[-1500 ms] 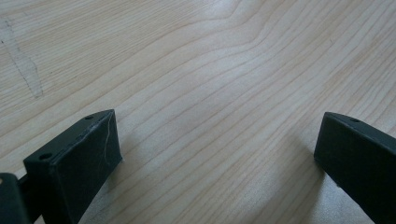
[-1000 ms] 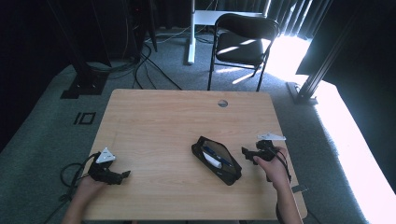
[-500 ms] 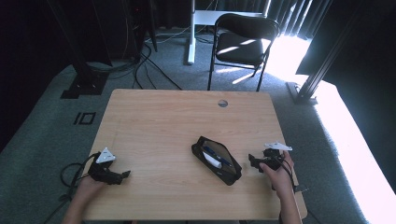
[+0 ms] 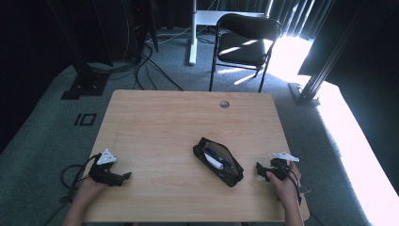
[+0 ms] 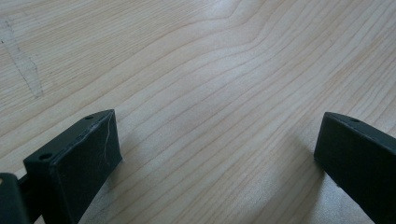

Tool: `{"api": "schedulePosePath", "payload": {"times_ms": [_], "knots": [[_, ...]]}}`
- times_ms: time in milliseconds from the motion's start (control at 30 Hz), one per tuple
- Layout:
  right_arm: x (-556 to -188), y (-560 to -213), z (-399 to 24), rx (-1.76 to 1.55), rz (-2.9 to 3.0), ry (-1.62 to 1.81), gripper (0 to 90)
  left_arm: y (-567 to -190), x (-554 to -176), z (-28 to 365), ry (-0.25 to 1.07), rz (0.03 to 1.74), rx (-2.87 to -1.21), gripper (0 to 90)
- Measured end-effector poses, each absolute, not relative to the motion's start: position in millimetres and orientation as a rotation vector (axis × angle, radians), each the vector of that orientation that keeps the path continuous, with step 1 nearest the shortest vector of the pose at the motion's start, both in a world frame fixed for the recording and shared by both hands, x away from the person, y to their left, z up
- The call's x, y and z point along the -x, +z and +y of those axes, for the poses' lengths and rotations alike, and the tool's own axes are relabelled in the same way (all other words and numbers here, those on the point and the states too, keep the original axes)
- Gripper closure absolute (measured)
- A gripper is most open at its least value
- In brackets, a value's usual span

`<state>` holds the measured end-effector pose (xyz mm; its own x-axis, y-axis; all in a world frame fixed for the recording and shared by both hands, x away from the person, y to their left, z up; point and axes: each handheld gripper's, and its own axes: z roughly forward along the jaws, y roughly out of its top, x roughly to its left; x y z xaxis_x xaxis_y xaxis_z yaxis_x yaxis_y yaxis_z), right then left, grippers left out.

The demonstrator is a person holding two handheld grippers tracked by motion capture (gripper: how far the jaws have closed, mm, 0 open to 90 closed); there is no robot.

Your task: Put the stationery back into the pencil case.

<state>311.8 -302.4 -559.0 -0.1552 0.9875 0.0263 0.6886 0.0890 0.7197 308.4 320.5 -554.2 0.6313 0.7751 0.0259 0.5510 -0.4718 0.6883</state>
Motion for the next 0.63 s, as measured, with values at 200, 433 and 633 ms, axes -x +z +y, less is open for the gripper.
{"api": "schedulePosePath", "payload": {"times_ms": [200, 433, 633], "knots": [[-300, -562, -301, -1.657, 1.849, 0.825, 12.4, -554, -308, 321, 0.444, 1.032, -2.199, 0.6], [-297, -562, -300, -1.663, 1.843, 0.826, 12.3, -554, -308, 321, 0.444, 1.031, -2.200, 0.6], [-297, -562, -301, -1.663, 1.844, 0.826, 12.1, -554, -309, 320, 0.445, 1.031, -2.200, 0.6]]}}
